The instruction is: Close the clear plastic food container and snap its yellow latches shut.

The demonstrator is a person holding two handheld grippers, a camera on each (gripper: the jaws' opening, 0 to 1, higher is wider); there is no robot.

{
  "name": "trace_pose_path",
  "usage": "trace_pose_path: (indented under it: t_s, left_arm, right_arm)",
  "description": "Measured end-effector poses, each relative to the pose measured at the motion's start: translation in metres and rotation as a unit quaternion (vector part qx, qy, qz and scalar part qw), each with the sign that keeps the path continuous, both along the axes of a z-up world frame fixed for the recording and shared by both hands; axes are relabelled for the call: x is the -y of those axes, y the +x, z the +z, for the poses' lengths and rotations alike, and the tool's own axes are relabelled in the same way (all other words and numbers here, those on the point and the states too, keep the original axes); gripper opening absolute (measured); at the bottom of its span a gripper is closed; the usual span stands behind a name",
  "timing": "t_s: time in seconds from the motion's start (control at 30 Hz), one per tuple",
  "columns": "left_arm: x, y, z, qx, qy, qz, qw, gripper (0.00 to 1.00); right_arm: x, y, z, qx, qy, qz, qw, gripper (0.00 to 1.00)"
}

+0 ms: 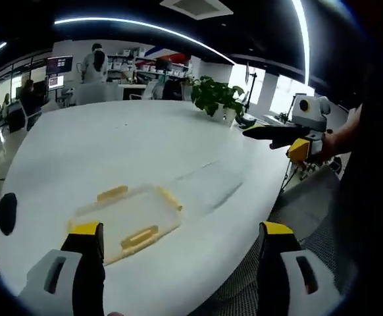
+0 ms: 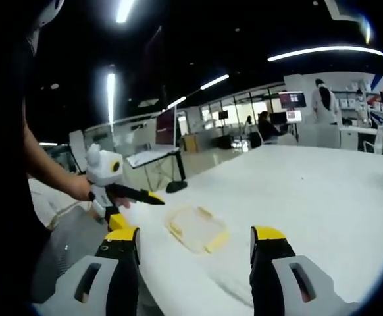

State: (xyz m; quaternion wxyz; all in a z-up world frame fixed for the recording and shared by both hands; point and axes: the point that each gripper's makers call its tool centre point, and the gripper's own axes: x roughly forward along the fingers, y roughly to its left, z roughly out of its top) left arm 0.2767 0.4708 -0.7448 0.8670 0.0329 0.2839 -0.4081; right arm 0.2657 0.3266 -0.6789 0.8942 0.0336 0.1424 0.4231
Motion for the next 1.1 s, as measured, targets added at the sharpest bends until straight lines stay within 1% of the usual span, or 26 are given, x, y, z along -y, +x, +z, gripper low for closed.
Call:
trace_pose_path:
  t_s: [0.23, 0.4, 0.6, 0.67, 0.87, 1.1]
  left_arm:
    - [-0.005, 0.007, -0.001, 0.002, 0.002, -0.008, 1.0000, 0.98]
    - [-0.009, 0.011, 0.002, 0.005, 0.004, -0.016, 0.9999, 0.97]
    - [-0.015, 0.012, -0.001, 0.003, 0.008, -0.027, 0.9996, 0.96]
    - [-0.019, 0.012, -0.003, 0.004, 0.016, -0.037, 0.9992, 0.96]
    - [-0.030, 0.016, -0.006, 0.002, 0.023, -0.042, 0.9988, 0.94]
    - [-0.042, 0.020, -0.011, 0.000, 0.032, -0.052, 0.9981, 0.92]
  right_arm:
    - [-0.004, 0.009, -0.001, 0.003, -0.004, -0.007, 1.0000, 0.68]
    - [-0.007, 0.012, -0.002, 0.004, -0.006, -0.010, 0.9999, 0.68]
    - [-0.011, 0.013, -0.004, 0.004, -0.011, -0.010, 0.9999, 0.67]
    - [-0.014, 0.014, -0.006, 0.005, -0.017, -0.009, 0.9998, 0.67]
    - [-0.019, 0.016, -0.010, 0.003, -0.023, -0.013, 0.9996, 0.67]
    - [-0.026, 0.017, -0.016, -0.001, -0.035, -0.009, 0.9994, 0.67]
